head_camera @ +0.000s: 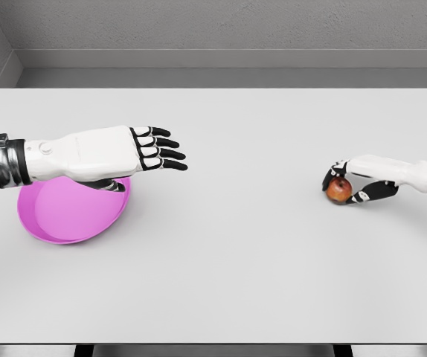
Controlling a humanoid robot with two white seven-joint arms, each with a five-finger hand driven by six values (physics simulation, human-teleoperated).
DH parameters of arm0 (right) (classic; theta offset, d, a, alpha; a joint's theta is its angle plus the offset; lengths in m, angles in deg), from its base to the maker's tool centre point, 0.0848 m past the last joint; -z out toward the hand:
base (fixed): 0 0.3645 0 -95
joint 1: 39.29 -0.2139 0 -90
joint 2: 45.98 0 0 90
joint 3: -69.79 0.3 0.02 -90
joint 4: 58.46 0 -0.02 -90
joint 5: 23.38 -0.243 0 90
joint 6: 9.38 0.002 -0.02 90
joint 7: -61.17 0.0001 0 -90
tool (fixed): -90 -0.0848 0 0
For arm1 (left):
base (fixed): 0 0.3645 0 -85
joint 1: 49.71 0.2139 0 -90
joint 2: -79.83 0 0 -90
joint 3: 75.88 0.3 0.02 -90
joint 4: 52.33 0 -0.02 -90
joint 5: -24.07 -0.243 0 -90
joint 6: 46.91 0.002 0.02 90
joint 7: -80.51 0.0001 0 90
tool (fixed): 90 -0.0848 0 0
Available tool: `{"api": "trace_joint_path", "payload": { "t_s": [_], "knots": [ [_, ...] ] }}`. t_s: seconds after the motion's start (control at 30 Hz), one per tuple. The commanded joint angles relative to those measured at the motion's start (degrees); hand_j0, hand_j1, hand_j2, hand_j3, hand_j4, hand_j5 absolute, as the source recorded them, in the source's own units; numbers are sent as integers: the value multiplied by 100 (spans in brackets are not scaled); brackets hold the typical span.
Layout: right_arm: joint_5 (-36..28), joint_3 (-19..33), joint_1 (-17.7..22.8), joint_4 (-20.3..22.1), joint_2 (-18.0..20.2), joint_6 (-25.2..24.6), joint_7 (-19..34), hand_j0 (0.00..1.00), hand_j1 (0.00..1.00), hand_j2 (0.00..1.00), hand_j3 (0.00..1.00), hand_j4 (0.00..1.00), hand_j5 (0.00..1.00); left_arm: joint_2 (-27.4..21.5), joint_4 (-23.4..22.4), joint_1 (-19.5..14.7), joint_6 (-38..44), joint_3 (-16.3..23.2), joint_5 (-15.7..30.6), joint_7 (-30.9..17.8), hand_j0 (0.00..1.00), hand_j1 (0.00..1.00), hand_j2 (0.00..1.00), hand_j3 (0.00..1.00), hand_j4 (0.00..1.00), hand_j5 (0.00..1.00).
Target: Put the apple on the plate with both arms
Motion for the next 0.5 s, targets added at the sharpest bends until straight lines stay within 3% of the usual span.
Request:
{"api": "trace_joint_path", "payload": {
  "t_s": [0.0, 0.13, 0.23, 0.37, 0.47],
  "knots": [
    [-184, 7, 0, 11, 5, -14, -1, 49, 49, 49, 49, 49, 49, -4, -5, 0, 5, -5, 36, 3, 100, 100, 100, 100, 100, 100],
    [-210, 25, -9, 11, -22, -14, -1, 48, 48, 48, 48, 48, 48, -4, -5, 0, 5, -5, 36, 3, 100, 100, 100, 100, 100, 100],
    [-606, 7, -61, 248, -136, -14, -1, 47, 47, 47, 47, 47, 47, -4, -5, 0, 5, -5, 36, 3, 100, 100, 100, 100, 100, 100],
    [-606, -291, -342, 476, -689, -14, -1, 43, 43, 43, 43, 43, 43, -4, -5, 0, 5, -5, 36, 3, 100, 100, 100, 100, 100, 100],
    [-606, -713, -711, 433, -1384, -14, -1, 43, 43, 43, 43, 43, 43, -4, -5, 0, 5, -5, 36, 3, 100, 100, 100, 100, 100, 100]
  ]
}}
